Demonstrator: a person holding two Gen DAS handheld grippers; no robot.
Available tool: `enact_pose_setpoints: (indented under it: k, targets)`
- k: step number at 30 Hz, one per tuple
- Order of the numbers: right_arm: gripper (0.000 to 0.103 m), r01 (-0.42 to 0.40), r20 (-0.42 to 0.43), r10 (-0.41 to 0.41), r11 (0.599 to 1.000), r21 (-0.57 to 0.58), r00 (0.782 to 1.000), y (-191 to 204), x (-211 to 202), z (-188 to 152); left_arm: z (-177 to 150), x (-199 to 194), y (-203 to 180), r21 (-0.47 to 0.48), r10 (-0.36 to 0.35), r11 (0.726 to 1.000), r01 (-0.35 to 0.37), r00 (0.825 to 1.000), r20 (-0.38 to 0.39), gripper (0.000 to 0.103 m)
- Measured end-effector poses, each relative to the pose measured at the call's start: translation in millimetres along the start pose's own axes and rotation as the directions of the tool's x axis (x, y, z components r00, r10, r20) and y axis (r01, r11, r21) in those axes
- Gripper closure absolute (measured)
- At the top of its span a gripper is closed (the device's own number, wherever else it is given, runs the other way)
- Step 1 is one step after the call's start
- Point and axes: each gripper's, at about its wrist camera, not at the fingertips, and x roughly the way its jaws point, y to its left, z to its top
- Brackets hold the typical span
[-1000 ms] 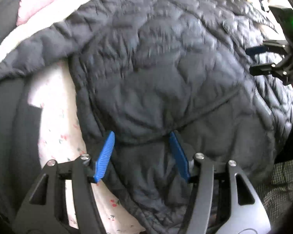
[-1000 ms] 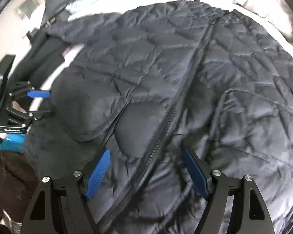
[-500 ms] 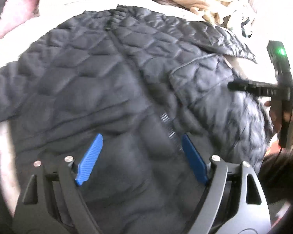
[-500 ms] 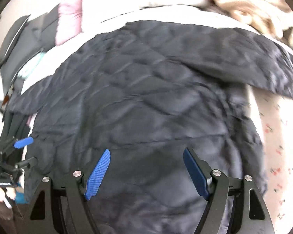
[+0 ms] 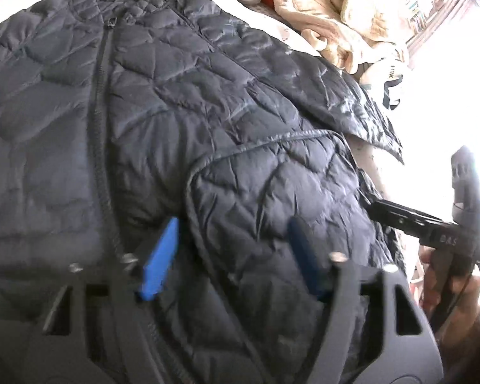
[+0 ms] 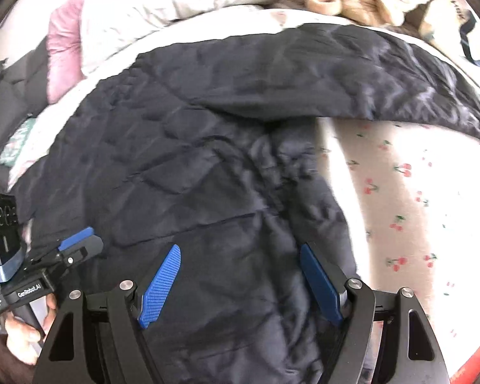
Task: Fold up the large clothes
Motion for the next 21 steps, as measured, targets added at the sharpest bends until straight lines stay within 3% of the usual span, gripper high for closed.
enact_pose_setpoints:
  k: [4,7,11,13,17,18,21]
  targets:
    - [0.024,-0.011,0.012,0.01,0.999,0.044,1.0,-12,-4,2,5,1,-2,0.0,-0.032,0.999,0.032,0.999,0.004,0.091]
    - [0.024,0.001,0.029,-0.002,0.998,0.061,1.0,-22,-11,3,5,-9,-9,0.035,-0.099,0.995,0.098,0.995,0.009,0.097]
    - [0.024,-0.005,0.059,-0.001,0.994,0.106,0.998,-38,-23,3,-7,-27,-31,0.188,-0.164,0.968,0.165,0.986,-0.021,0.098]
    - [0.024,-0.015,0.081,0.005,0.992,0.126,0.997,-45,-31,3,-20,-30,-43,0.28,-0.167,0.942,0.187,0.981,-0.095,0.098]
    - [0.024,-0.053,0.129,0.032,0.985,0.162,0.991,-55,-44,6,-55,-27,-53,0.432,-0.06,0.889,0.153,0.973,-0.221,0.093]
    - [0.024,-0.068,0.139,0.045,0.984,0.165,0.989,-54,-46,6,-58,-27,-52,0.44,-0.046,0.885,0.151,0.97,-0.24,0.091]
    - [0.024,-0.095,0.144,0.074,0.985,0.145,0.987,-39,-44,10,-64,-33,-42,0.432,-0.03,0.889,0.15,0.961,-0.274,0.074]
